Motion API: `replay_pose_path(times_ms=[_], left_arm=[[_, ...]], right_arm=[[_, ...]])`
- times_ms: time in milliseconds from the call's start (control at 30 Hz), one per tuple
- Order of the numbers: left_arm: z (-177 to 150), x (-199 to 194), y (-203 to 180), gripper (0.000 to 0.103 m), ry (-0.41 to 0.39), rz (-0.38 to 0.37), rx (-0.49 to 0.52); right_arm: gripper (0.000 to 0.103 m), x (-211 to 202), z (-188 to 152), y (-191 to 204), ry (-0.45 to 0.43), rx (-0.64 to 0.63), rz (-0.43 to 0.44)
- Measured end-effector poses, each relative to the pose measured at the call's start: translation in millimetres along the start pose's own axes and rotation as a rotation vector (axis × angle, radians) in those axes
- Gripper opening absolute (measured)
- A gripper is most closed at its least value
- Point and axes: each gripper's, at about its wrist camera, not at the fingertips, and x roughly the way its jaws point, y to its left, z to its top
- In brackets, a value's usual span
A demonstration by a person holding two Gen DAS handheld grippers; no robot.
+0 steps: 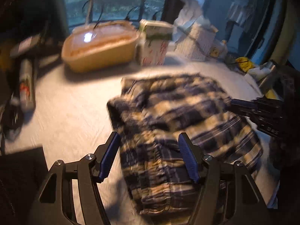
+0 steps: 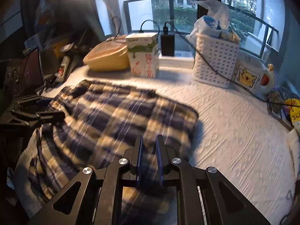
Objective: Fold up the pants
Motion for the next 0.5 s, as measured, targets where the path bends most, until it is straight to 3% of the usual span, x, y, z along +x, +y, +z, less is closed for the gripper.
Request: replay_pose_path(times_ms=[167, 233, 400, 500], left_arm=[[-20, 9, 10, 0.065, 0.030, -0.025, -0.055], [-23, 8, 11, 0.066, 0.004, -0.039, -0.047], [-19, 3, 19, 0.066, 0.025, -0.064, -0.085], [-14, -10, 17, 0.066, 0.005, -0.055, -0.058]], right_arm=[[0.015, 1, -23, 10, 0.029, -0.009, -0.009], [0.015, 4, -33, 11, 0.045, -0.017, -0.021], [0.015, 0, -42, 9, 0.045, -0.014, -0.024], [0.015, -7, -41, 8, 0.043, -0.008, -0.037]])
